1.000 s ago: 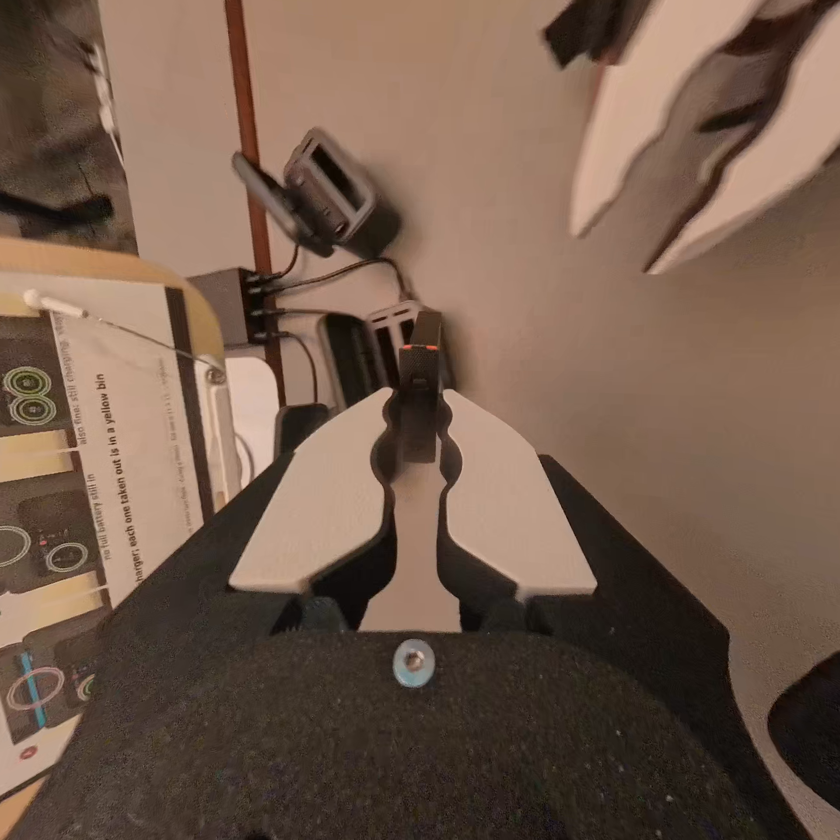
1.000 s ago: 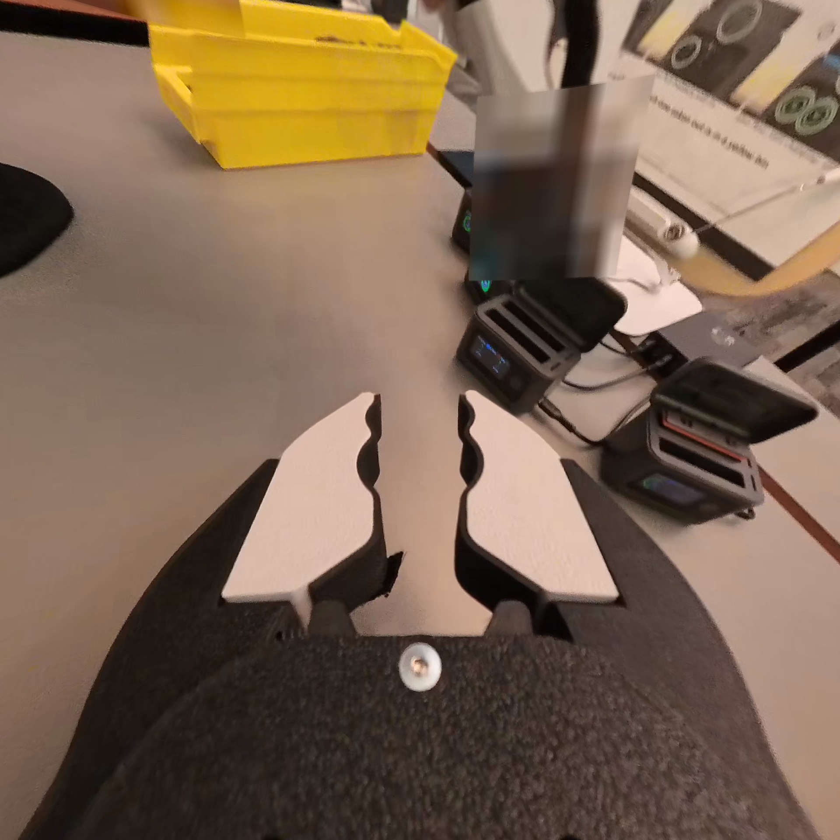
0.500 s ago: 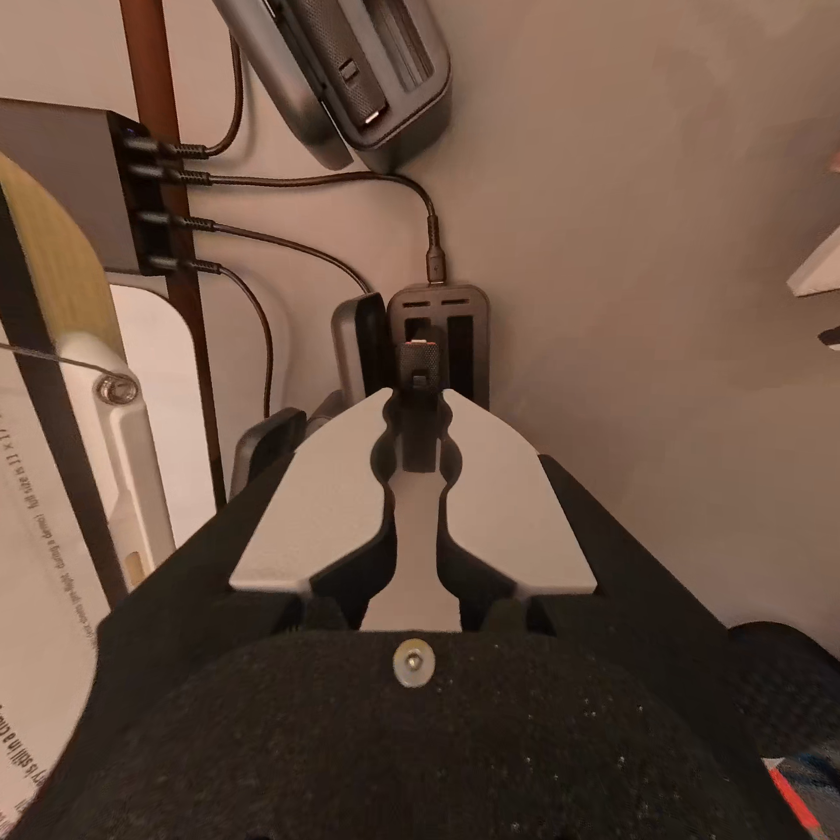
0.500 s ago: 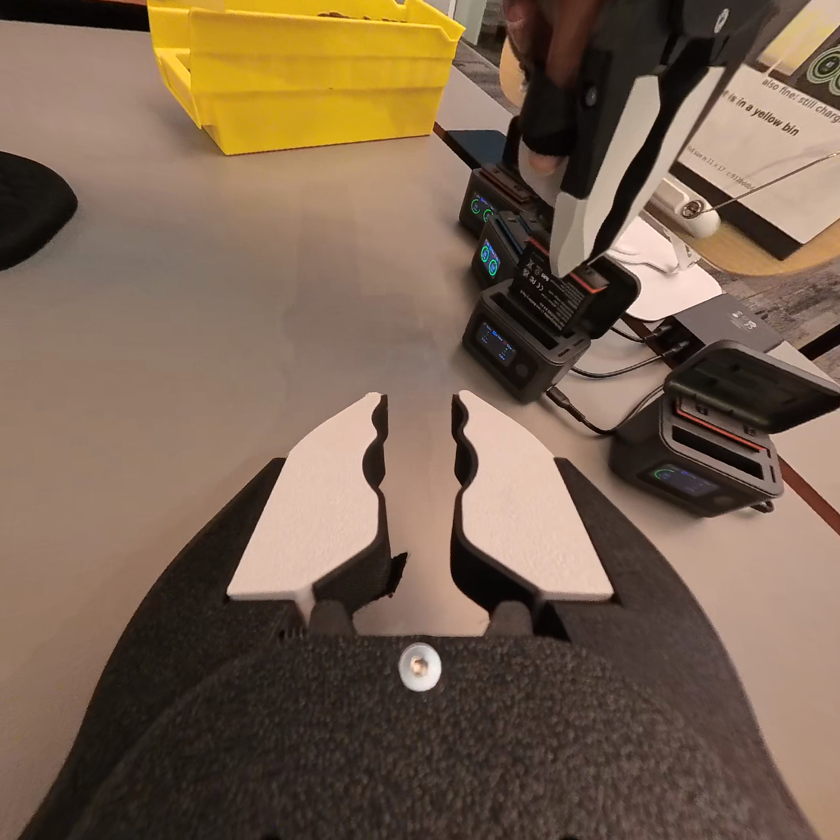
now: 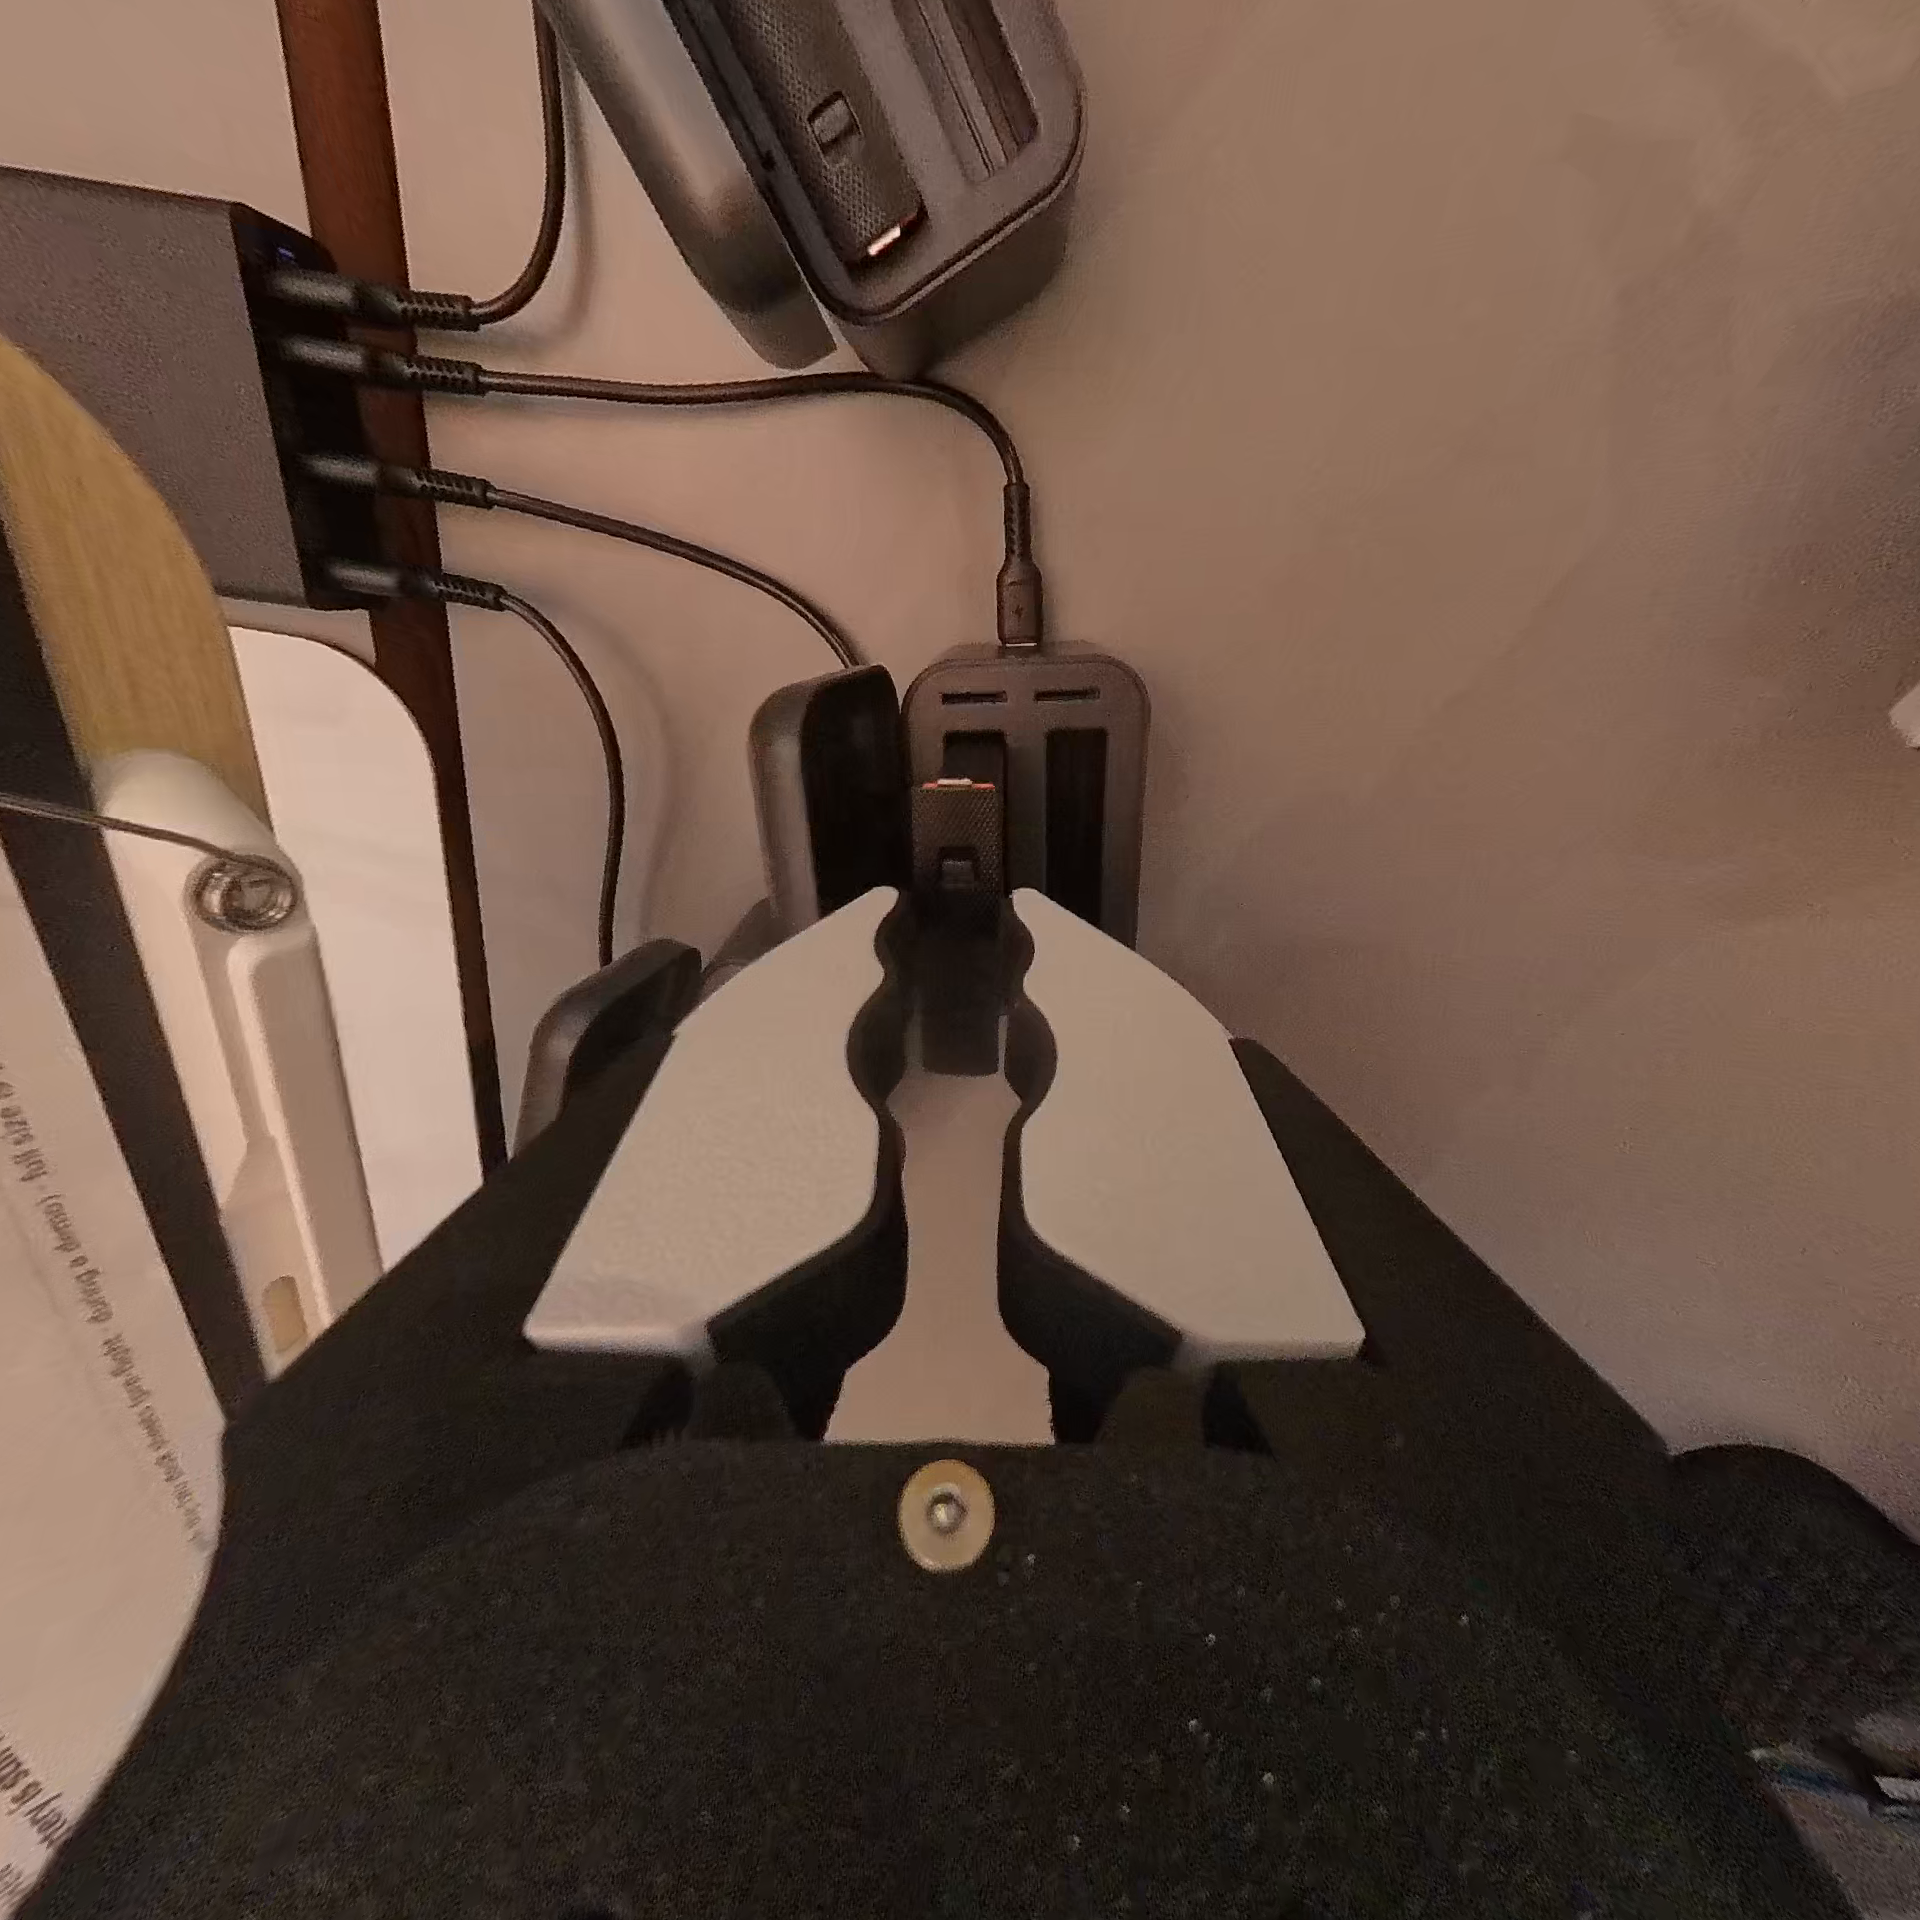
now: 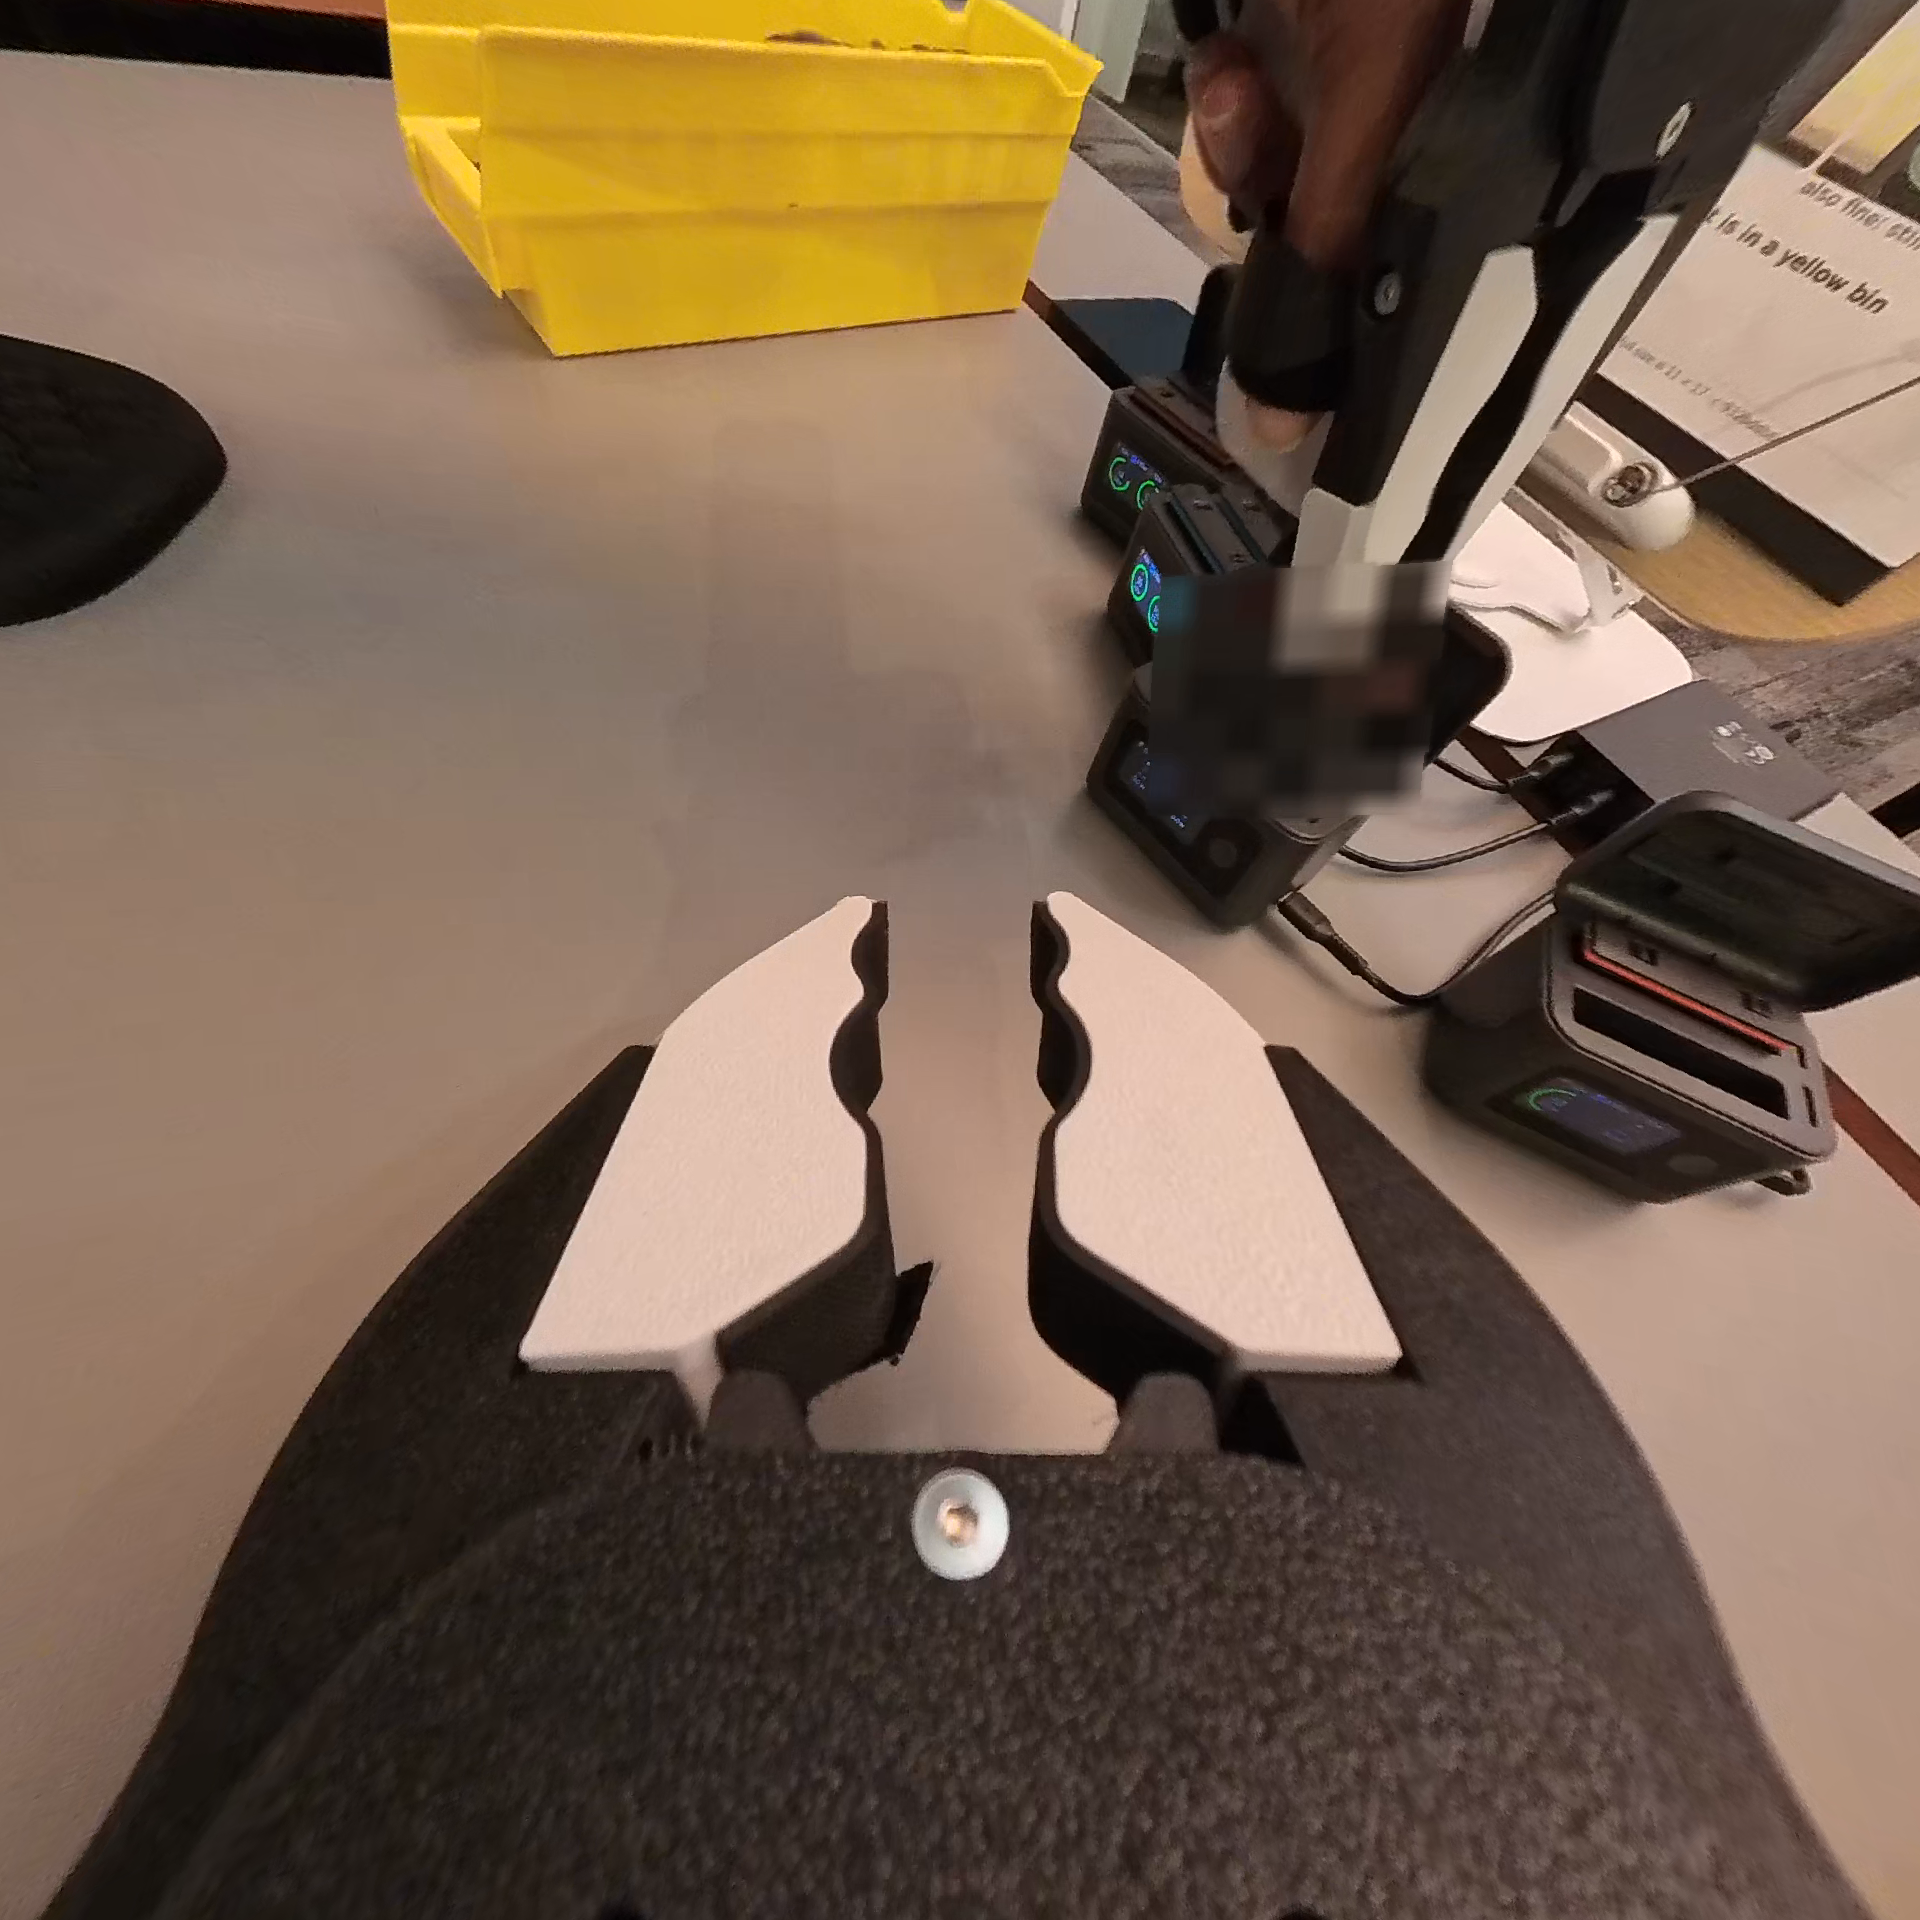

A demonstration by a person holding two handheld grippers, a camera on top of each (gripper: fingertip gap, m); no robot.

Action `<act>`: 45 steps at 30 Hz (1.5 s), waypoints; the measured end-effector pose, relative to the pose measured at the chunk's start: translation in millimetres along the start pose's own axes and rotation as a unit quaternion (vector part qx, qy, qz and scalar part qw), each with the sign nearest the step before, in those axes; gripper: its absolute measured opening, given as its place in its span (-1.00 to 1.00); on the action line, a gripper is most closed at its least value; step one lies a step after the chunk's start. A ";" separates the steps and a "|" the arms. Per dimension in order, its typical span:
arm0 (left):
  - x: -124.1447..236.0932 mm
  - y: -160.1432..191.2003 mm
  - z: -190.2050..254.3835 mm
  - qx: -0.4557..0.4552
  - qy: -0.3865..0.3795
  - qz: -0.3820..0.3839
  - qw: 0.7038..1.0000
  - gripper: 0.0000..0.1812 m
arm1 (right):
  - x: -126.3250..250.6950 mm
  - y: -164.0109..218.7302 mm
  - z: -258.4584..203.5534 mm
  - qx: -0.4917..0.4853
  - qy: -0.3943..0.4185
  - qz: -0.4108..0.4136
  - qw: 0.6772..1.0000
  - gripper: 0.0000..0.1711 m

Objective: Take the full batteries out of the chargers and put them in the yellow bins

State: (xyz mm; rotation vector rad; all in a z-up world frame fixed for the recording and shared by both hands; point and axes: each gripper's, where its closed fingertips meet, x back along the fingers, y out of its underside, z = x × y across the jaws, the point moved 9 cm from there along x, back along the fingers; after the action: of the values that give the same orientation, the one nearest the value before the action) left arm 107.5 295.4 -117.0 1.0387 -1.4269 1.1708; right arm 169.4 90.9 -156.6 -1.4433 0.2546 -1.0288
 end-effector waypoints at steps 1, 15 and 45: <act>-2.3 0.5 0.4 0.000 -0.002 -0.001 1.000 -0.84 | -0.1 0.0 -0.2 0.000 -0.001 0.000 1.000 -0.70; -17.5 6.5 8.8 -0.031 -0.047 0.021 0.998 -0.80 | -1.0 0.4 -2.2 0.003 -0.008 -0.003 1.000 -0.70; -17.7 4.8 7.6 0.027 -0.036 0.001 0.999 -1.00 | -5.1 0.5 -7.2 0.001 -0.028 -0.007 1.000 -0.70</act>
State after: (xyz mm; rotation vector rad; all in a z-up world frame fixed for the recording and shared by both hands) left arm 104.3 289.3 -135.6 1.1262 -1.4590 1.1893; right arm 161.6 89.3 -160.5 -1.4728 0.2032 -0.9972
